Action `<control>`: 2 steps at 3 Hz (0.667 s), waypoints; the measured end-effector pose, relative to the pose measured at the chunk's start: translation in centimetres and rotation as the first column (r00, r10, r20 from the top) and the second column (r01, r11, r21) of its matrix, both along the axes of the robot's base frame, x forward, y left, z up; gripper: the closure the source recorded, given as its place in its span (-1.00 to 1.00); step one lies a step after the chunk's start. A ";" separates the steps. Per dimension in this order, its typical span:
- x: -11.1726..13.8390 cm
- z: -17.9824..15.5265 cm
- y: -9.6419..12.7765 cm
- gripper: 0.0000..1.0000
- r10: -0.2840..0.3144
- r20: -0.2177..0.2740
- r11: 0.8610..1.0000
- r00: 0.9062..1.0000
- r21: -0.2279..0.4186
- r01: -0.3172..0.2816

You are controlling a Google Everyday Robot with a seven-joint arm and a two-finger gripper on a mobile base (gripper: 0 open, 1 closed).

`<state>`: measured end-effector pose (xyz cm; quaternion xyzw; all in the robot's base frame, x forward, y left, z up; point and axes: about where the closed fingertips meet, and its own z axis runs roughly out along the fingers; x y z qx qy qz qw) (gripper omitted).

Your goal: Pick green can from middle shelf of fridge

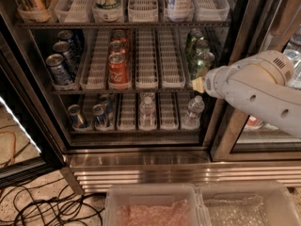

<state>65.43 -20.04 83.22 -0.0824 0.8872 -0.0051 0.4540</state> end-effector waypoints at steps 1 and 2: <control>0.5 -0.5 0.2 -0.22 -0.002 -0.007 1.000 1.000 0.001 0.002; 1.0 -0.7 -0.1 -0.26 -0.015 -0.003 1.000 1.000 0.009 0.015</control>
Offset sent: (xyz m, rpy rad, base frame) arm 0.0178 -0.0051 -0.0146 0.0206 0.0036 -0.0329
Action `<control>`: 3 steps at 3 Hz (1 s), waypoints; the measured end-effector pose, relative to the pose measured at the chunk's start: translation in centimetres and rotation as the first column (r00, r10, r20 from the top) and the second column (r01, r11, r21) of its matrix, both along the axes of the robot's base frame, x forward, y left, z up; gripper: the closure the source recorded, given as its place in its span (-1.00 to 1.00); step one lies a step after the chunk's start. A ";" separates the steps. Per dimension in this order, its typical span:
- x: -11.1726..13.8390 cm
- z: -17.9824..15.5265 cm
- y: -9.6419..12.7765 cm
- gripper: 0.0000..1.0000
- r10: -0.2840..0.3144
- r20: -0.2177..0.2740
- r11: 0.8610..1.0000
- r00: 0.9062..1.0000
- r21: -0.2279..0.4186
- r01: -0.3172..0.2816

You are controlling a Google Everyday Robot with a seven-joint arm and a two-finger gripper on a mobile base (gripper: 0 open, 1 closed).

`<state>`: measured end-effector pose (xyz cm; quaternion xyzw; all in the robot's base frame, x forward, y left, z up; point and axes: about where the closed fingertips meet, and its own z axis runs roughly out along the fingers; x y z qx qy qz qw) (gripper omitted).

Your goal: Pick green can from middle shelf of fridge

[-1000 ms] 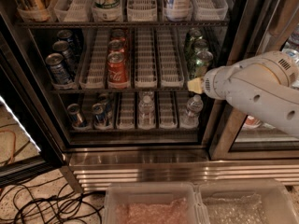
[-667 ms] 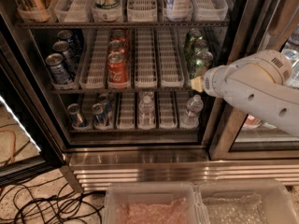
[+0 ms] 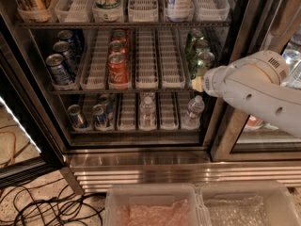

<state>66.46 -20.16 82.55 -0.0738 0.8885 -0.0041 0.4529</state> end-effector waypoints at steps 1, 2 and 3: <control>0.9 0.1 0.7 -0.20 0.001 0.011 0.999 1.000 0.038 -0.002; 1.9 0.9 1.7 -0.20 0.013 0.043 0.998 0.999 0.061 -0.015; 2.7 1.6 2.7 -0.16 0.023 0.067 0.997 0.998 0.077 -0.028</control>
Offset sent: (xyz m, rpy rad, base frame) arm 0.0311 0.0288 0.0139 0.0890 -0.0773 0.0252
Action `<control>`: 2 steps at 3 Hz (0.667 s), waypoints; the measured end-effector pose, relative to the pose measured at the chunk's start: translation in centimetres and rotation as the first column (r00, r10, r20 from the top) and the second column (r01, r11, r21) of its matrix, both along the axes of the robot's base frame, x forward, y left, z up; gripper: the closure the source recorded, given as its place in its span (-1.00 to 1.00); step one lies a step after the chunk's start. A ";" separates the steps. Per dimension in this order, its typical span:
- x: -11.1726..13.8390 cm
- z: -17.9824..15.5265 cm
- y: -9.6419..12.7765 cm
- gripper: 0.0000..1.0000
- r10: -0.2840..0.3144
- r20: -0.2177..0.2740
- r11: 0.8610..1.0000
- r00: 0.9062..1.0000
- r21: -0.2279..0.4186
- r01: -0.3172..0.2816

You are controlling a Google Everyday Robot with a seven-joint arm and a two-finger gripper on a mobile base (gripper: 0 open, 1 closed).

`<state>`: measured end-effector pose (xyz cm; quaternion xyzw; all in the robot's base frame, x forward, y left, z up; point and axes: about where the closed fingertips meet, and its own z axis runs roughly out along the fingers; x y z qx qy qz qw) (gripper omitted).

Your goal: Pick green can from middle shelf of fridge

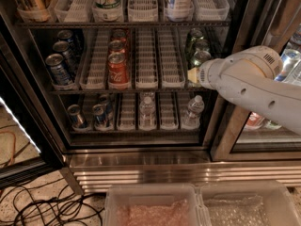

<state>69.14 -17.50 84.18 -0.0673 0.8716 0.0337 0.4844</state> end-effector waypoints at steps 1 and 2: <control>0.2 -0.3 1.0 -0.04 0.019 0.011 1.000 1.000 0.003 -0.019; 0.2 -0.9 0.7 -0.06 0.022 0.004 1.000 1.000 -0.005 -0.022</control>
Offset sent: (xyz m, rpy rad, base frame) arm 0.0020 0.0139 -0.0142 0.0073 -0.0041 0.0217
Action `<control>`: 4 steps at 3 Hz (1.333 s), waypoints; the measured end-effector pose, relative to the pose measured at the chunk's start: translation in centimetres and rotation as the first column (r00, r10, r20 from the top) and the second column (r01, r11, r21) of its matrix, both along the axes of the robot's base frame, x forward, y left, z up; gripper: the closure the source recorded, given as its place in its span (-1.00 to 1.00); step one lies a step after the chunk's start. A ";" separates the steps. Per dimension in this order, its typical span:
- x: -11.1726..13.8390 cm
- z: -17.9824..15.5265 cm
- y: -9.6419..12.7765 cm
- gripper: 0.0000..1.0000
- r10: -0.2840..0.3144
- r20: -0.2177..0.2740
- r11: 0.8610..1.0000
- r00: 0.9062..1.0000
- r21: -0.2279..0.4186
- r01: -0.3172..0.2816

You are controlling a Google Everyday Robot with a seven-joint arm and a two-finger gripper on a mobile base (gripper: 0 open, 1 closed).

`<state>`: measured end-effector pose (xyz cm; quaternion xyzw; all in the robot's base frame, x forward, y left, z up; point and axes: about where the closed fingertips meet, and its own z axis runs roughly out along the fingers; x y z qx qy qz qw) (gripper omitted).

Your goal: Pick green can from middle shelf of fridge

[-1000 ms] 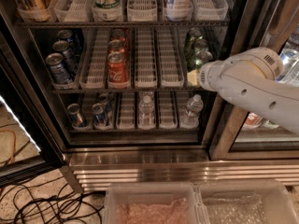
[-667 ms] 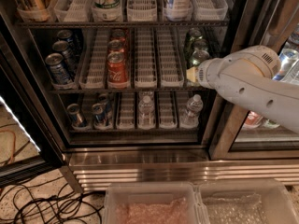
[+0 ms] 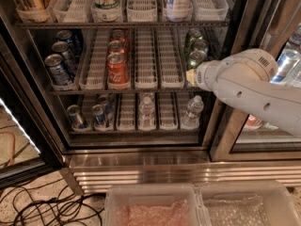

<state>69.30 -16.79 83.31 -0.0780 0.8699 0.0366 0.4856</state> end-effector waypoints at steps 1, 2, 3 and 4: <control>0.0 0.1 -1.0 -0.06 0.000 0.000 1.000 1.000 0.000 0.000; 0.2 -0.1 -1.2 -0.08 0.002 0.000 1.000 1.000 0.001 -0.002; 0.5 -0.2 -1.2 -0.28 0.006 0.000 1.000 1.000 0.000 -0.006; 0.9 -0.3 -1.1 -0.24 0.009 0.000 1.000 1.000 -0.001 -0.009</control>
Offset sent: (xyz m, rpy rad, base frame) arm 0.0232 0.0034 -0.0084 0.0088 -0.0478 0.0214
